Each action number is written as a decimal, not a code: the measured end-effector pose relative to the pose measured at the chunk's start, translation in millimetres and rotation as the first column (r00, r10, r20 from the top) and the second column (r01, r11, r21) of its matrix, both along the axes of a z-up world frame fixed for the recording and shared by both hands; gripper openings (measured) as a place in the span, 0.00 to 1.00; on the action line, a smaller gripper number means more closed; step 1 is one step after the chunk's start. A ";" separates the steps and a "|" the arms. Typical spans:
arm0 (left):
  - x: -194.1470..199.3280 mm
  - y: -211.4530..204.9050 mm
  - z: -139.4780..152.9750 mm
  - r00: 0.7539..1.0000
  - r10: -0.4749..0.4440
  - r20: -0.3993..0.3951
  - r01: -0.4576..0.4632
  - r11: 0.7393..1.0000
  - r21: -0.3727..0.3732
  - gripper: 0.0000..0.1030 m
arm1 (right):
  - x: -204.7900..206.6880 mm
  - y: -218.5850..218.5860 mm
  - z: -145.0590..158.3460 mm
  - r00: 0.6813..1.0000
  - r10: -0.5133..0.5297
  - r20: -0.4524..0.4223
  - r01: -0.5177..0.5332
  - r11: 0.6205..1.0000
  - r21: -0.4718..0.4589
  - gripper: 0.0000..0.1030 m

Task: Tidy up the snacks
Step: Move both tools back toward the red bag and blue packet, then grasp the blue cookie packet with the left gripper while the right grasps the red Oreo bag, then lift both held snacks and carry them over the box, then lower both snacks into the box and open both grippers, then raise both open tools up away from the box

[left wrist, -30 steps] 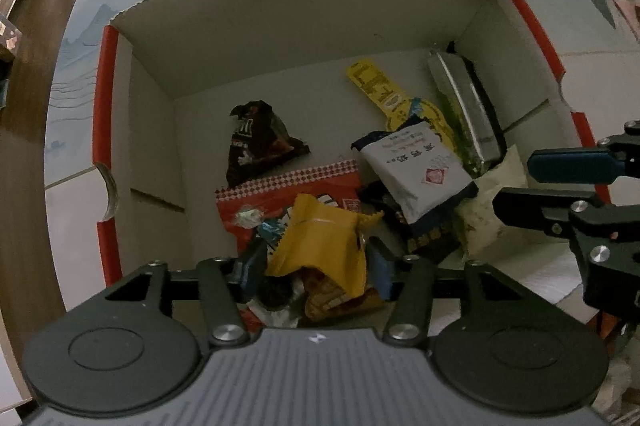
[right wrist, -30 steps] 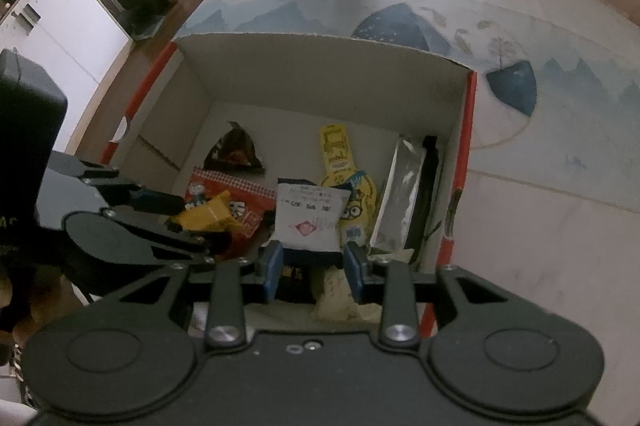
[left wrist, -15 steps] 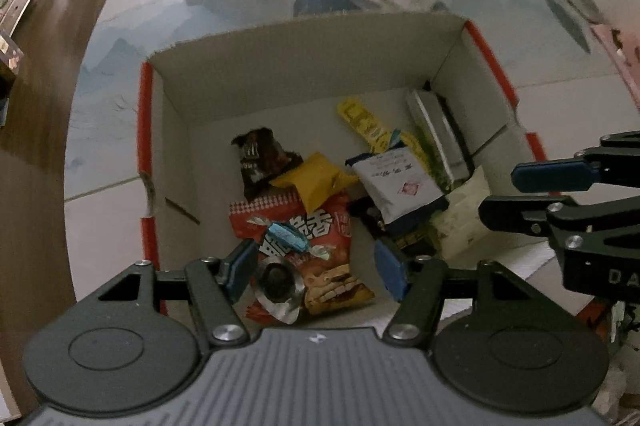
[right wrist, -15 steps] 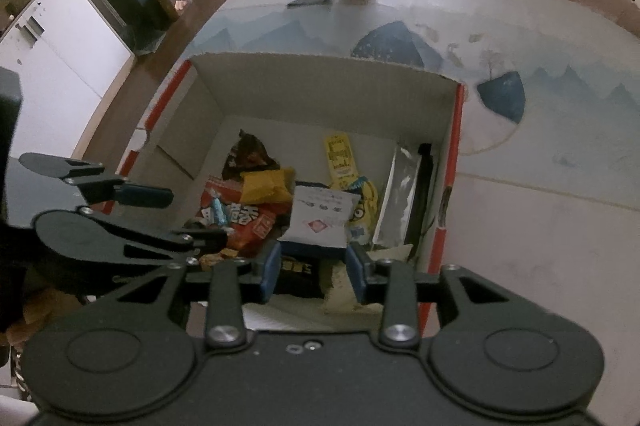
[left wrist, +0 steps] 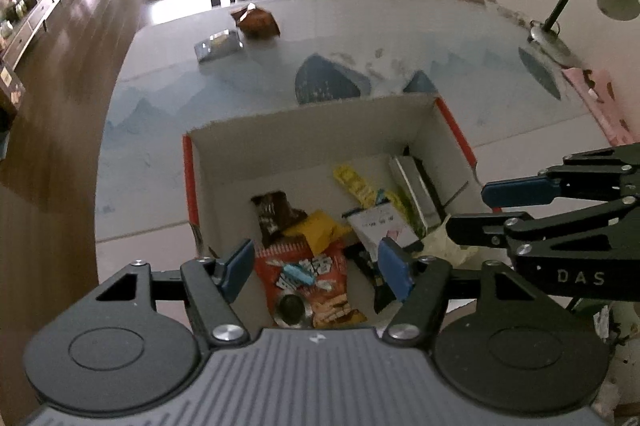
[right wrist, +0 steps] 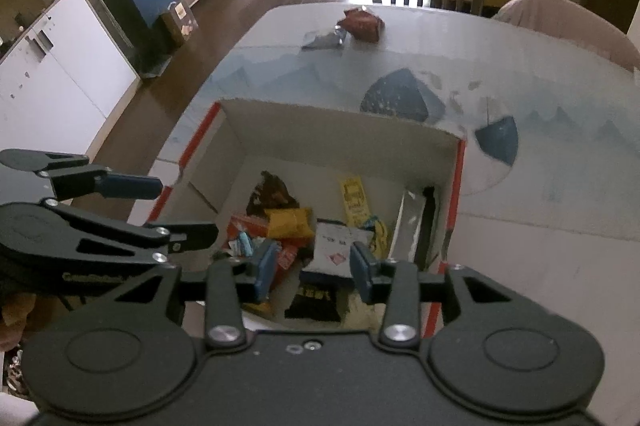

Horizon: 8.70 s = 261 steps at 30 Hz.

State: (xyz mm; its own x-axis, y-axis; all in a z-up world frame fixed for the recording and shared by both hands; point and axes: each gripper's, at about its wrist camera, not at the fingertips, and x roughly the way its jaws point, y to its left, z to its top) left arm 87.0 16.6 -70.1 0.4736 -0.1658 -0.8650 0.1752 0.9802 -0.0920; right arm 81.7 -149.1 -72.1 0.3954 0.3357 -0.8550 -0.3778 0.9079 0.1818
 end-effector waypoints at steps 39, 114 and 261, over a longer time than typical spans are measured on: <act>287.3 79.6 13.1 0.984 0.175 -0.030 -0.176 0.984 -0.031 0.76 | 316.6 53.5 25.3 1.000 -0.015 0.021 0.015 1.000 0.016 0.98; 384.2 64.8 -122.7 0.950 0.278 -0.142 -0.278 0.960 0.015 0.43 | 402.9 38.4 -111.2 0.986 -0.068 -0.154 0.070 0.997 0.010 0.39; -91.7 15.9 7.6 0.989 0.048 0.142 -0.034 0.994 -0.100 0.85 | -91.7 -38.7 -1.4 0.920 -0.301 0.252 0.256 0.947 0.194 1.00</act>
